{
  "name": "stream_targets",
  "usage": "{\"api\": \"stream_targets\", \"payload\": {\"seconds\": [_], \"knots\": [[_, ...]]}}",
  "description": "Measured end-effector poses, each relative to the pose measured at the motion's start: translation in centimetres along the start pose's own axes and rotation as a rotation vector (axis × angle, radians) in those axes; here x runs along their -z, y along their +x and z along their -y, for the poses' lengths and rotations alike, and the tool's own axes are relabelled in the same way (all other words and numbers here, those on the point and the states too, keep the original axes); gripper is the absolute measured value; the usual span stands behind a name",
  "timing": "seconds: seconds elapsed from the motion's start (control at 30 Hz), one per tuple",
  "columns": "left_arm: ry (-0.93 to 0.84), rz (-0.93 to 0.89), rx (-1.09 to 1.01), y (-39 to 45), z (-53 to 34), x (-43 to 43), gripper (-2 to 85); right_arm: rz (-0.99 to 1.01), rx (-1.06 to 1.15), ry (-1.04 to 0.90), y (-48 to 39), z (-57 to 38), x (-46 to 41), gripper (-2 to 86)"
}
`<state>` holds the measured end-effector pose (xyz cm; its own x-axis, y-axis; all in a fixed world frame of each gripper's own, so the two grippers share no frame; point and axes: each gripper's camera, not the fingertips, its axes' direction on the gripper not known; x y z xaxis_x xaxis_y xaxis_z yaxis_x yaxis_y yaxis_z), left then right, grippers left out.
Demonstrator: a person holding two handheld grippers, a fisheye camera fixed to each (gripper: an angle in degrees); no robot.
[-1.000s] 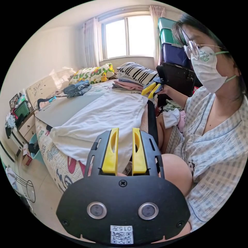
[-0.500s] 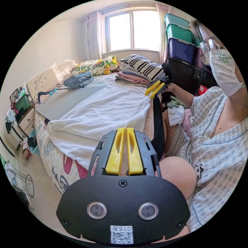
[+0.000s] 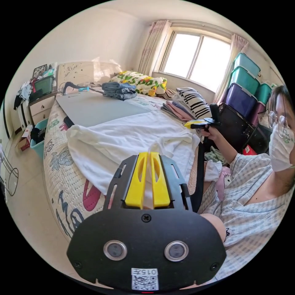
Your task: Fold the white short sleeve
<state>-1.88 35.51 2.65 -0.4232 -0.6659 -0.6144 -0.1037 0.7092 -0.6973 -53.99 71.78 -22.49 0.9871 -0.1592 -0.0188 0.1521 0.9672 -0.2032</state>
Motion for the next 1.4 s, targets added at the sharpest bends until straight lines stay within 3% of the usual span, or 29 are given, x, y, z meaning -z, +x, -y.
{"api": "stream_targets", "payload": {"seconds": [0.13, 0.27, 0.43, 0.67, 0.73, 0.87, 0.97, 1.0, 1.07, 1.13, 1.23, 1.4], "knots": [[-0.004, -0.029, -0.095, 1.3, -1.6, 0.4, 7.1, 0.056, 0.154, 0.036, -4.5, 0.0, 2.4, 8.7], [-0.071, -0.004, -0.170, 2.5, -2.2, -0.9, 7.6, -0.014, 0.279, -0.131, -9.0, 1.8, 0.3, 11.2], [-0.074, -0.016, -0.170, 2.2, -2.9, -2.1, 3.5, -0.081, 0.223, -0.129, -9.8, 4.6, -1.0, 2.4], [0.049, 0.046, -0.174, 1.0, -0.5, 1.3, 1.3, -0.085, 0.111, 0.035, -8.6, 12.9, 2.5, -0.4], [0.122, 0.151, -0.193, -0.3, 4.2, 2.7, 1.3, -0.133, 0.107, 0.075, -8.2, 18.3, 2.7, -0.4], [0.203, 0.410, -0.129, -5.4, 15.7, 1.5, 2.4, -0.436, 0.081, 0.197, -5.3, 36.5, -0.4, 0.6], [0.248, 0.624, 0.098, -12.4, 22.0, -1.3, 5.6, -0.620, -0.171, 0.212, -0.2, 47.6, -4.7, 4.5], [0.233, 0.691, 0.185, -14.5, 22.2, -2.4, 6.3, -0.596, -0.255, 0.223, 1.0, 49.1, -5.5, 5.1], [0.250, 0.678, 0.187, -15.5, 20.7, -2.9, 6.8, -0.443, -0.240, 0.247, 1.0, 49.6, -6.3, 5.8], [0.227, 0.538, 0.084, -15.1, 17.0, -3.8, 6.9, -0.300, -0.087, 0.188, -0.4, 48.8, -7.9, 7.3], [0.055, 0.410, -0.024, -14.4, 13.9, -7.1, 7.3, -0.290, 0.022, 0.046, -2.1, 46.6, -11.9, 8.5], [-0.169, 0.363, -0.105, -14.3, 12.5, -13.6, 8.4, -0.278, 0.120, -0.174, -2.0, 48.4, -20.5, 11.3]]}}
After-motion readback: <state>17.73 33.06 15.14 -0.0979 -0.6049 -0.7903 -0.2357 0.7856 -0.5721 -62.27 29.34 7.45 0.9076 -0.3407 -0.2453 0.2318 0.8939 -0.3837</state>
